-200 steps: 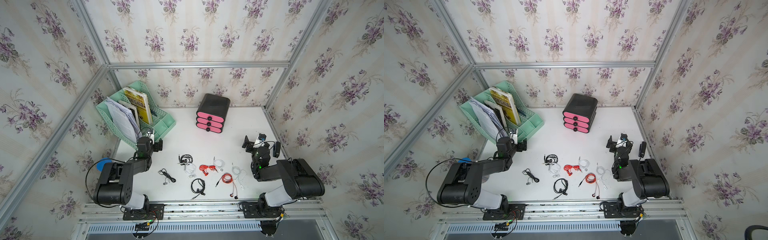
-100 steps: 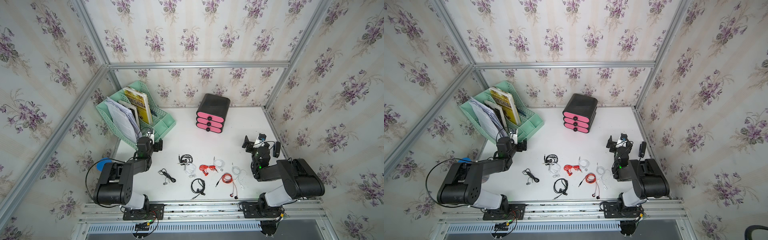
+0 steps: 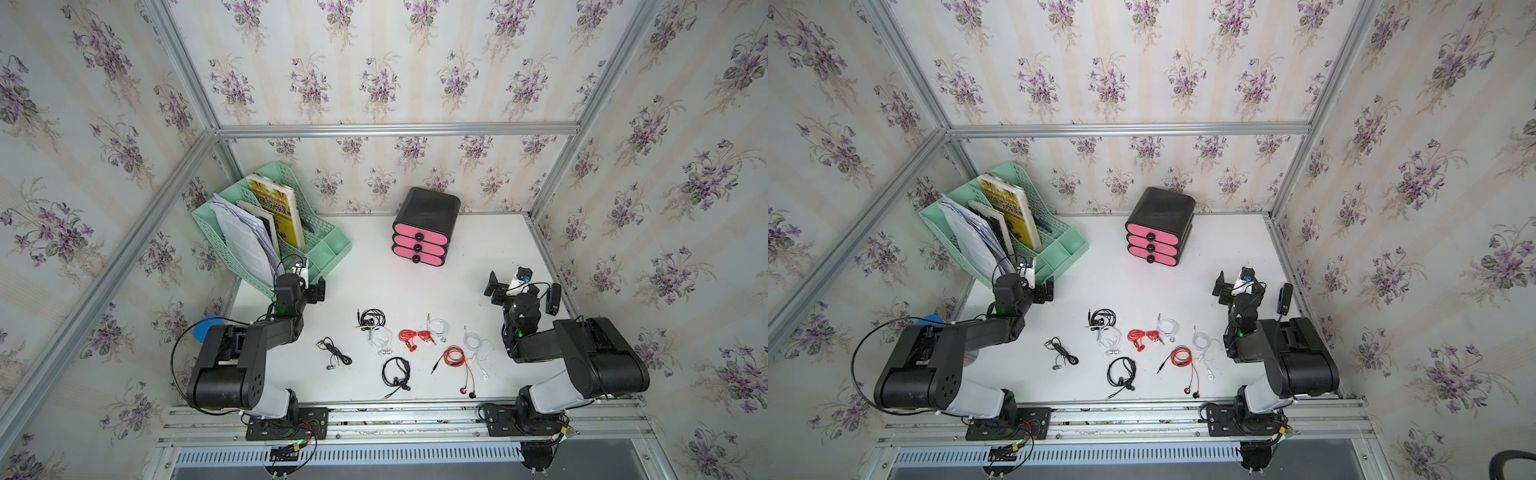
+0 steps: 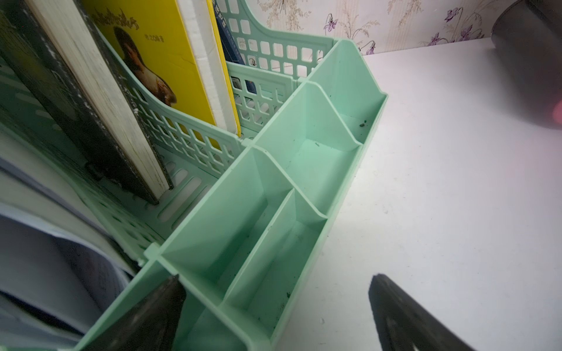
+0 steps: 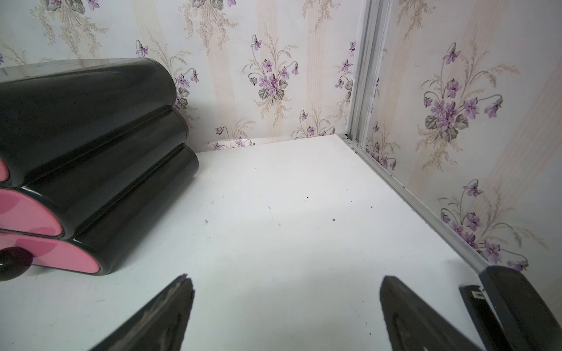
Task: Place the wired earphones into the drawer by color
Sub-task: Open the drawer in the storage box.
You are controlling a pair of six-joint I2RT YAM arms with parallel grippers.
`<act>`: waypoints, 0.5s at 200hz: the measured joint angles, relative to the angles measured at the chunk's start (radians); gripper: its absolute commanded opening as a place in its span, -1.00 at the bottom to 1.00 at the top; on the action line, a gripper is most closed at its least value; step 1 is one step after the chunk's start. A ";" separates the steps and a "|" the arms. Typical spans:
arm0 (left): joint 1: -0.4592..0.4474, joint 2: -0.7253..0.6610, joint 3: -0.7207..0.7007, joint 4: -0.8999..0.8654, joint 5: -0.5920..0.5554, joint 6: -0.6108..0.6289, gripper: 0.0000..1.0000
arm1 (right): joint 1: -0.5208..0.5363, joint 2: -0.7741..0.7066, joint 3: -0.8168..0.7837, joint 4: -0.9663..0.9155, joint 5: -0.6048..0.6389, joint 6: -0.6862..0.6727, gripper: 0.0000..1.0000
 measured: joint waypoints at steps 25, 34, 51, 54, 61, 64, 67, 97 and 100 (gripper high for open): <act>0.000 -0.002 0.001 -0.003 -0.001 0.000 0.98 | 0.000 0.000 0.000 0.000 0.000 0.000 1.00; -0.001 -0.013 0.011 -0.030 -0.003 -0.001 0.97 | 0.000 0.000 0.000 0.000 0.000 0.000 1.00; -0.004 -0.078 0.060 -0.133 -0.009 -0.007 0.97 | 0.000 -0.022 0.000 -0.017 -0.003 0.000 1.00; -0.004 -0.093 0.069 -0.146 -0.011 -0.009 0.97 | 0.000 -0.032 0.000 -0.023 -0.003 0.000 1.00; -0.004 -0.137 0.091 -0.179 -0.016 -0.012 0.98 | 0.000 -0.057 0.005 -0.039 -0.002 0.000 1.00; -0.004 -0.159 0.100 -0.192 -0.018 -0.016 0.98 | 0.000 -0.067 0.010 -0.050 -0.002 0.000 1.00; -0.004 -0.175 0.105 -0.201 -0.019 -0.019 0.98 | 0.000 -0.077 0.014 -0.061 -0.001 0.000 1.00; -0.002 -0.345 0.169 -0.372 -0.037 -0.088 0.98 | 0.000 -0.206 0.091 -0.218 0.008 0.014 1.00; -0.002 -0.357 0.175 -0.388 -0.038 -0.097 0.98 | 0.000 -0.221 0.101 -0.245 0.010 0.024 1.00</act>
